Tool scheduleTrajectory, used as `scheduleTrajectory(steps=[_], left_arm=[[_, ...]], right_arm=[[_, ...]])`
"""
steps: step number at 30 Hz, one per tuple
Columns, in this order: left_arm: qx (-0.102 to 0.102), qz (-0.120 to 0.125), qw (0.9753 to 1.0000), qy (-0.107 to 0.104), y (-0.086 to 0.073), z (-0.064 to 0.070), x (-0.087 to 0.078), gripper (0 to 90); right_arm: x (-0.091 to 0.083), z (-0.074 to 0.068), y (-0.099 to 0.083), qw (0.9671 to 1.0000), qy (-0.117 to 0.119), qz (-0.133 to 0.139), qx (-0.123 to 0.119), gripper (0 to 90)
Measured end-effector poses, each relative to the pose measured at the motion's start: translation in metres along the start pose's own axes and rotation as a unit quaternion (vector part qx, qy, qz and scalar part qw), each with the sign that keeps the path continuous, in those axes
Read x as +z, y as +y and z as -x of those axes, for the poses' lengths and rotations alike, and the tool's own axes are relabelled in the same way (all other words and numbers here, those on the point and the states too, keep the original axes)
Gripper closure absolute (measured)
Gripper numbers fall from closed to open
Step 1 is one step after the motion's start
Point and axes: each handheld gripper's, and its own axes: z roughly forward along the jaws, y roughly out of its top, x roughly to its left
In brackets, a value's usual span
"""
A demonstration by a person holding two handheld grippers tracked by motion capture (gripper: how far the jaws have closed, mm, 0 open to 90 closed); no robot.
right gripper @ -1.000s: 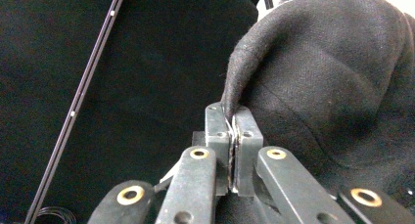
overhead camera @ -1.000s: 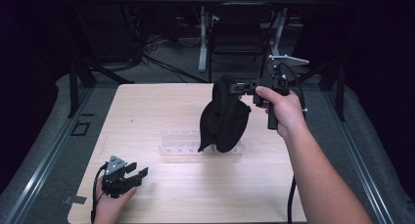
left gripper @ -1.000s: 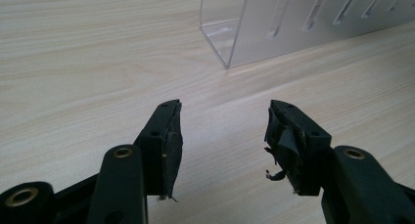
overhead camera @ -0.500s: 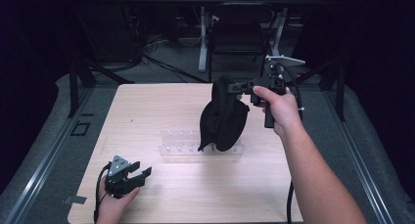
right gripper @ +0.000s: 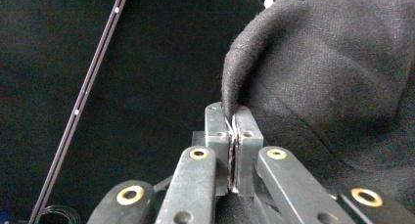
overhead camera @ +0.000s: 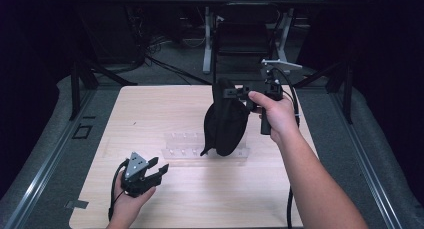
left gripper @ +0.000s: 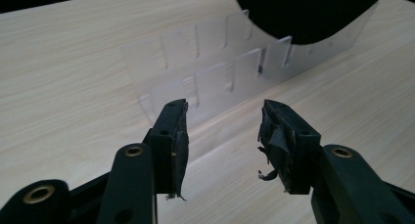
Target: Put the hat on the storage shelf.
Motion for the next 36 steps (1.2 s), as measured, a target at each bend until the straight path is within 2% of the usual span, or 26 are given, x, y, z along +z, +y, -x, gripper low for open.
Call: scheduleTrajectory(steps=[9, 14, 18, 25, 36], left_arm=[[0.009, 0.015, 0.9993, -0.034, 0.026, 0.024, 0.012, 58.5], [0.029, 0.018, 0.9987, -0.037, 0.039, 0.035, 0.017, 58.9], [0.033, 0.022, 0.9982, -0.045, 0.047, 0.041, 0.019, 60.1], [0.041, 0.017, 0.9975, -0.056, 0.056, 0.047, 0.022, 60.6], [0.057, 0.016, 0.9956, -0.073, 0.068, 0.062, 0.026, 66.4]], right_arm=[[0.000, 0.006, -0.001, 0.9998, 0.012, 0.007, 0.015, 88.1], [0.001, 0.006, -0.001, 0.9998, 0.011, 0.008, 0.013, 88.0], [0.002, 0.007, -0.001, 0.9997, 0.013, 0.012, 0.014, 88.1], [0.006, 0.005, -0.001, 0.9997, 0.019, 0.011, 0.014, 88.0], [0.009, 0.003, -0.002, 0.9996, 0.022, 0.011, 0.015, 88.0]])
